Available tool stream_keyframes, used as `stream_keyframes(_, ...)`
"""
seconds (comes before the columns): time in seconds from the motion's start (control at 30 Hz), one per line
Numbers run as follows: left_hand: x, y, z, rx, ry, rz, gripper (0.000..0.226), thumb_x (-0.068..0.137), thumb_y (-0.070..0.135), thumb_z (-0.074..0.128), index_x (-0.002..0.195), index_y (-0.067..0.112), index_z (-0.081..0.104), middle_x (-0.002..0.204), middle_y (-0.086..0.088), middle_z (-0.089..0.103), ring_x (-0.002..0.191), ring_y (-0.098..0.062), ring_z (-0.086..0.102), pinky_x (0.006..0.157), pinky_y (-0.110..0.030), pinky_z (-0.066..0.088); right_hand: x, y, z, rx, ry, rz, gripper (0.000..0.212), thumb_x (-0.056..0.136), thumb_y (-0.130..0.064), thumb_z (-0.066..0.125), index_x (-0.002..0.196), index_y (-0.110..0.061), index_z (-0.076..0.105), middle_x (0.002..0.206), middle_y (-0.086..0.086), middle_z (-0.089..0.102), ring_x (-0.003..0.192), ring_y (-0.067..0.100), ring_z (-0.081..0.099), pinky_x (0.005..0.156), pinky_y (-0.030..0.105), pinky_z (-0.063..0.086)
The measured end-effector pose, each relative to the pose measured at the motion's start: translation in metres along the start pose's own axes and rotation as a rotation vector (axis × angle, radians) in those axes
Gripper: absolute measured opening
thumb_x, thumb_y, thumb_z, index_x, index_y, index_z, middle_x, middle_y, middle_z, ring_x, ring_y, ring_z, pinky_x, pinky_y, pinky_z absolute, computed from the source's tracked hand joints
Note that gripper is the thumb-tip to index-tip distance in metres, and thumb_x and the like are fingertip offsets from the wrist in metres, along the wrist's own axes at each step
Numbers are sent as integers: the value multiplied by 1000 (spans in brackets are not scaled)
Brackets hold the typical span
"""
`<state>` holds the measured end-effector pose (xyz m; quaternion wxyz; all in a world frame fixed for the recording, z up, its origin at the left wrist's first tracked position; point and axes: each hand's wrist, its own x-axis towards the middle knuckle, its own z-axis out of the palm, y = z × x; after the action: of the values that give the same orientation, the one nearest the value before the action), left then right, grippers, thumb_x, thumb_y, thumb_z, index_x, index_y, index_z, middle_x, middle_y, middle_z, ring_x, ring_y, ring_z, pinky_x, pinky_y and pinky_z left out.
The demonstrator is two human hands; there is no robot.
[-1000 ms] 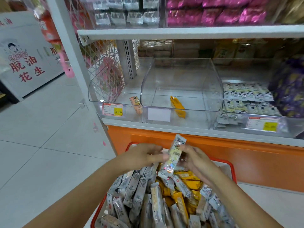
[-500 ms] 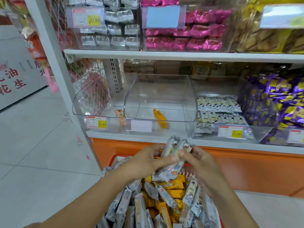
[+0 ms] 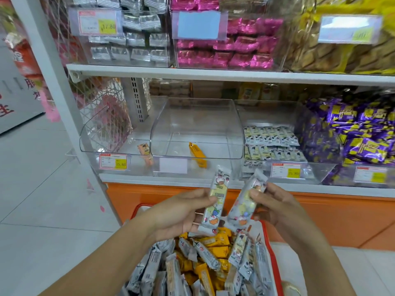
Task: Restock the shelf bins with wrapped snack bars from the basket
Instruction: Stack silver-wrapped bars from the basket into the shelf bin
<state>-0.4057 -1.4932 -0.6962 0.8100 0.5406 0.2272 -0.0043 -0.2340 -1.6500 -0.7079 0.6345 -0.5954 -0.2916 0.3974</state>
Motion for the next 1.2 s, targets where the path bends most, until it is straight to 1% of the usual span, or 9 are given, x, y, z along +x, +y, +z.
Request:
stream_keyframes(0.23,5,-5,9,224,56,13,49,85,8,66,131,19,53,121,-4,66,116,-19,60,105,-36,42,4,10,26,-72,-25,90,70,69,-29,76,129,-9,47,107,22,67,78,28,66,62,28,55)
stream_keyframes(0.4,9,-2,-3,376,108,-18,47,75,6,77,119,14,63,114,-5,69,111,-20,62,100,-28,44,7,9,31,-245,8,48,102,52,-45,86,140,-32,35,116,13,64,91,15,68,75,30,56)
stream_keyframes(0.53,6,9,-14,447,133,-64,51,62,17,78,110,3,67,109,-13,70,107,-30,64,101,-40,46,10,-12,35,-841,-166,-252,105,64,-39,87,136,-67,16,151,-35,10,141,-3,14,112,29,25)
stream_keyframes(0.63,4,19,-20,518,109,-64,51,61,22,80,107,2,69,108,-14,71,107,-30,63,107,-45,39,27,-28,47,-1208,-375,-479,86,80,-22,76,139,-57,25,154,-33,0,142,-6,-12,111,20,9)
stream_keyframes(0.77,4,31,-23,549,105,-1,60,58,33,81,106,0,67,110,-22,67,103,-35,62,105,-51,36,47,-48,56,-1457,-502,-651,63,76,-18,73,131,-29,46,136,-11,43,135,8,26,111,25,28)
stream_keyframes(0.87,6,41,-18,506,54,48,38,84,40,67,106,9,67,102,-5,73,99,-21,67,90,-35,50,51,-78,52,-1608,-521,-643,62,71,-23,74,123,-27,40,112,-15,40,103,4,34,82,13,34)
stream_keyframes(0.97,16,49,-9,380,216,215,47,82,56,48,103,19,68,98,2,74,97,-10,68,92,-27,50,56,-106,37,-1631,-448,-509,59,71,-28,75,118,-27,39,102,-13,40,89,5,41,66,21,34)
stream_keyframes(1.07,28,48,-9,858,496,478,32,95,49,36,102,32,63,105,11,66,100,1,59,82,-6,39,75,-128,6,-1548,-201,-408,59,67,-31,78,111,-23,40,99,-7,47,87,13,48,67,30,40)
stream_keyframes(1.2,51,33,-23,1339,603,487,41,99,26,44,139,16,44,143,-1,44,130,-15,41,102,-20,31,112,-139,-54,-1539,142,-83,58,72,-40,75,109,-14,40,102,5,57,86,23,53,68,34,42)
